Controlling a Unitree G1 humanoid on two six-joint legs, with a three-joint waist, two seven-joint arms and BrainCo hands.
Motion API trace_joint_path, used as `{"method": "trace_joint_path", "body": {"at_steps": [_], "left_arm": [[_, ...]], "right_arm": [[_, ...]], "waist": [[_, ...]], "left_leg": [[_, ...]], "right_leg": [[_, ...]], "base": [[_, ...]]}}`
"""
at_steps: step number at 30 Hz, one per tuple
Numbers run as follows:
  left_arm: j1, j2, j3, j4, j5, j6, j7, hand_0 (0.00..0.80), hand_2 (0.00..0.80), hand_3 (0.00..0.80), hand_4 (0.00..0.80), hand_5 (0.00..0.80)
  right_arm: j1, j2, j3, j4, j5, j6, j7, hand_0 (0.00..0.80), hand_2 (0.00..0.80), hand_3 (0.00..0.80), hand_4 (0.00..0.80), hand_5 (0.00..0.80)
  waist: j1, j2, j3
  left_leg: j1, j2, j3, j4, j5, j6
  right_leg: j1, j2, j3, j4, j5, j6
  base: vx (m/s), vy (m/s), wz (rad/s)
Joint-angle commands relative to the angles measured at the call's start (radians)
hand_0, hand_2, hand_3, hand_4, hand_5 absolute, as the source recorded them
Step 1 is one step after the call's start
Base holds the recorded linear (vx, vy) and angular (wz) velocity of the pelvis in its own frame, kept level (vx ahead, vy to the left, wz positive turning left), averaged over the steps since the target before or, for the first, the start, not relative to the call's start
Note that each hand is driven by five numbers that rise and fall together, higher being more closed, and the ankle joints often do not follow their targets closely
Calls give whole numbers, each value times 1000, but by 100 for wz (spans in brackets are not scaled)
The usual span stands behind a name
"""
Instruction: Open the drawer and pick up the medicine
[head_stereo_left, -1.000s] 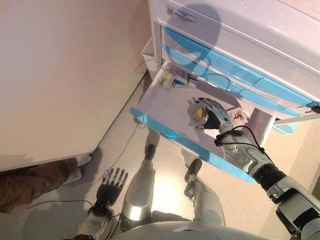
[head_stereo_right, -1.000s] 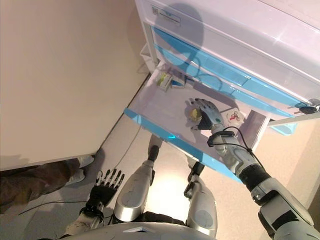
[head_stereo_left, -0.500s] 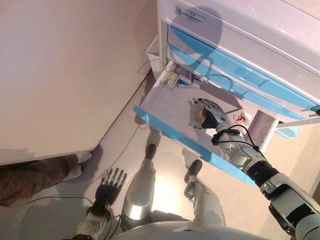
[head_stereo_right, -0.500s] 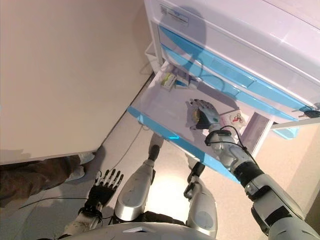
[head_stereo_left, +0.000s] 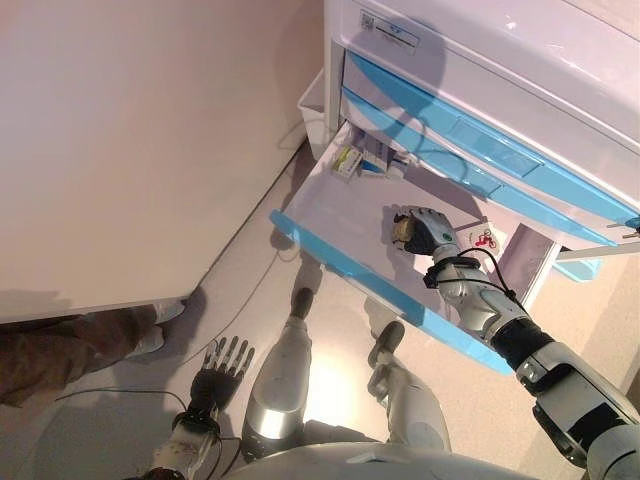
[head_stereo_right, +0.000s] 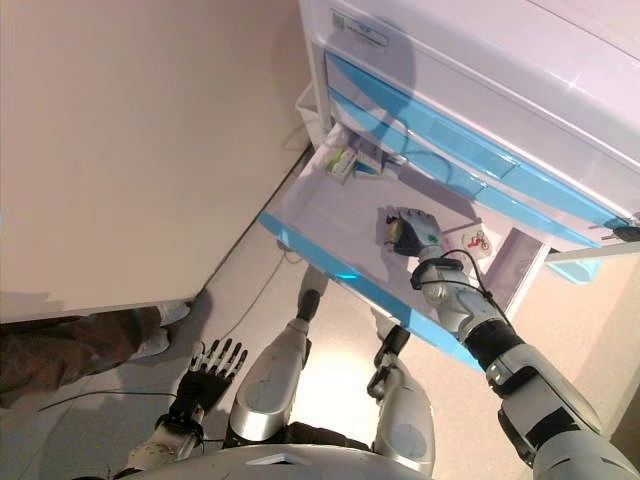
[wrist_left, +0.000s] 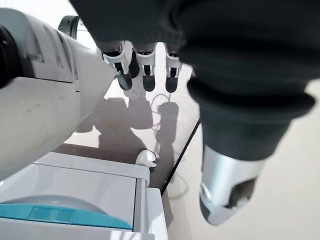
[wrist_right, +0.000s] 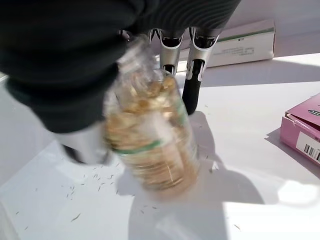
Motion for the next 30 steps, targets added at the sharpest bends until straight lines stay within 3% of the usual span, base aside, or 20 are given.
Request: {"method": "trace_joint_path", "body": {"at_steps": [1, 18, 30], "left_arm": [[43, 35, -26, -35, 14, 13, -6, 0, 0, 0, 0, 0], [45, 38, -23, -53, 11, 13, 12, 0, 0, 0, 0, 0], [60, 33, -17, -57, 10, 9, 10, 0, 0, 0, 0, 0]], "right_arm": [[-5, 2, 42, -24, 23, -11, -27, 800, 800, 800, 800, 800], [1, -3, 26, -23, 29, -41, -61, 800, 800, 800, 800, 800], [2, -63, 4, -193, 11, -83, -52, 800, 800, 800, 800, 800]], "waist": [[8, -24, -28], [5, -31, -33], [-7, -43, -53]], "left_leg": [[-60, -37, 19, 40, -20, 46], [-51, -30, 18, 29, -18, 44], [-22, -21, 25, 2, -15, 41]], "right_leg": [[10, -7, 12, 97, -47, 20], [20, 1, 16, 83, -43, 22], [39, 7, 28, 67, -41, 31]], "base": [[0, 0, 0], [0, 0, 0], [1, 0, -1]]}}
